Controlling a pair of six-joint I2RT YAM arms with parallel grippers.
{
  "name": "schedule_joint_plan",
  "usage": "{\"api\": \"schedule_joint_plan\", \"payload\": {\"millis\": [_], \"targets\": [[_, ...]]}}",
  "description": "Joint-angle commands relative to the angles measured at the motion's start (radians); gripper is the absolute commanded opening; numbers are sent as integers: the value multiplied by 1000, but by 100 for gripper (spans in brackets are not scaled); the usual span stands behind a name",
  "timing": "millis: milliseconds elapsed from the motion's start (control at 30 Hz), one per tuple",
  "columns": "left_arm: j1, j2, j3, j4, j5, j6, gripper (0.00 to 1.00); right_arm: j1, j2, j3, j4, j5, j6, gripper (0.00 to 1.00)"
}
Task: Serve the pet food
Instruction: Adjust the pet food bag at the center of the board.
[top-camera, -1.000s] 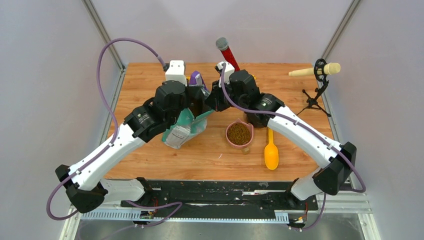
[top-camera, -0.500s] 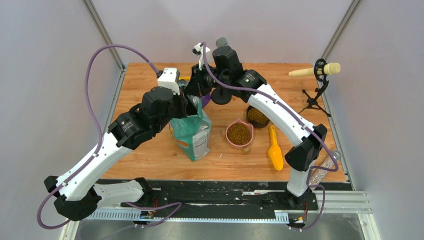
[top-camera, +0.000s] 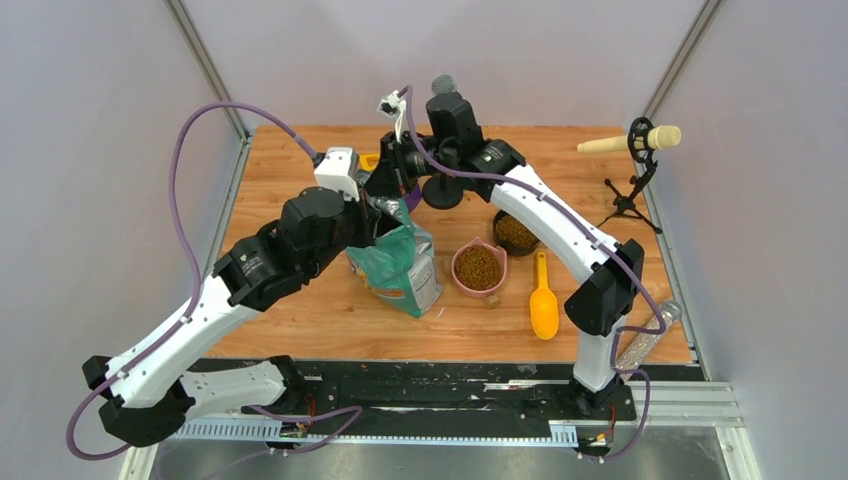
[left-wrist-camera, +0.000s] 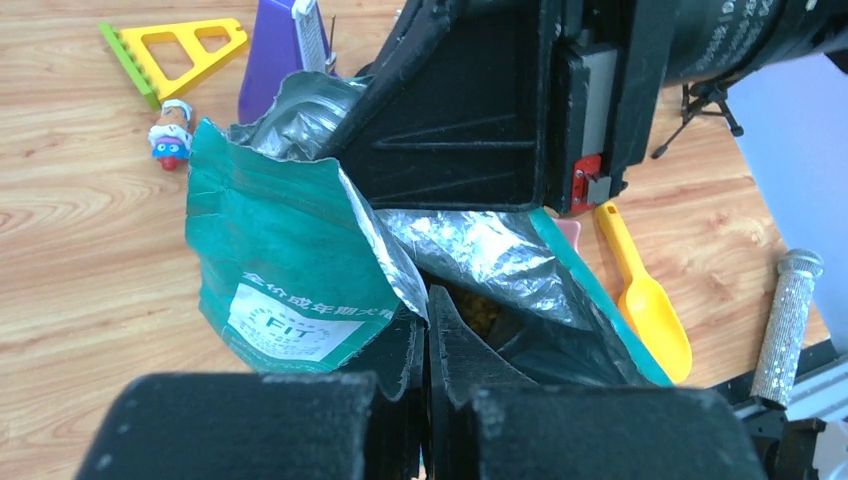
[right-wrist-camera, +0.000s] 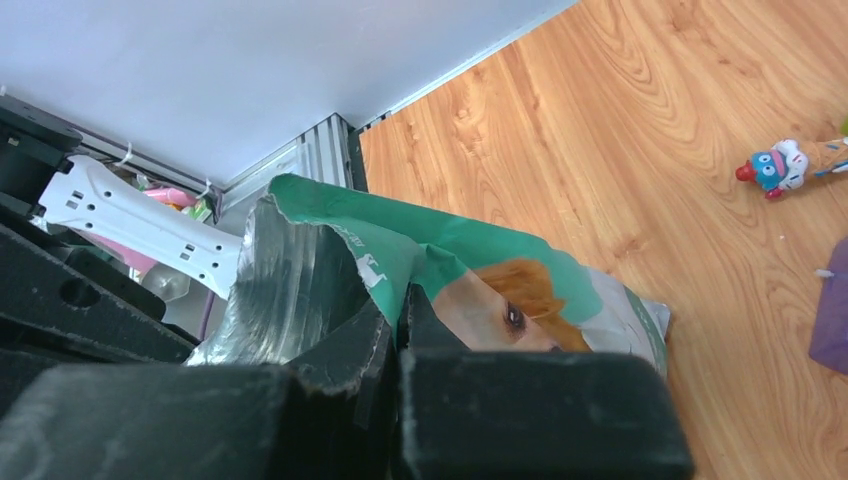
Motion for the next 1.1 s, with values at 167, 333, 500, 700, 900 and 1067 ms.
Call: {"api": "schedule_joint_plan", "payload": {"millis": [167, 333, 500, 700, 900, 1067], "targets": [[-19, -42, -67, 400, -153, -92, 0, 19, -222, -184, 187, 45, -76, 46], [-20, -52, -86, 425, -184, -105, 0, 19, -313, -219, 187, 120, -111, 72], [-19, -67, -95, 429, -198, -108, 0, 19, -428, -304, 190, 162, -184, 89], [-20, -65, -96, 434, -206, -111, 0, 19, -590, -507, 191, 105, -272, 98], [-19, -65, -109, 450, -217, -118, 0, 23, -667, -651, 201, 98, -269, 99], [-20, -62, -107, 455, -218, -112, 0, 37, -642, -687, 251, 189, -272, 94]]}}
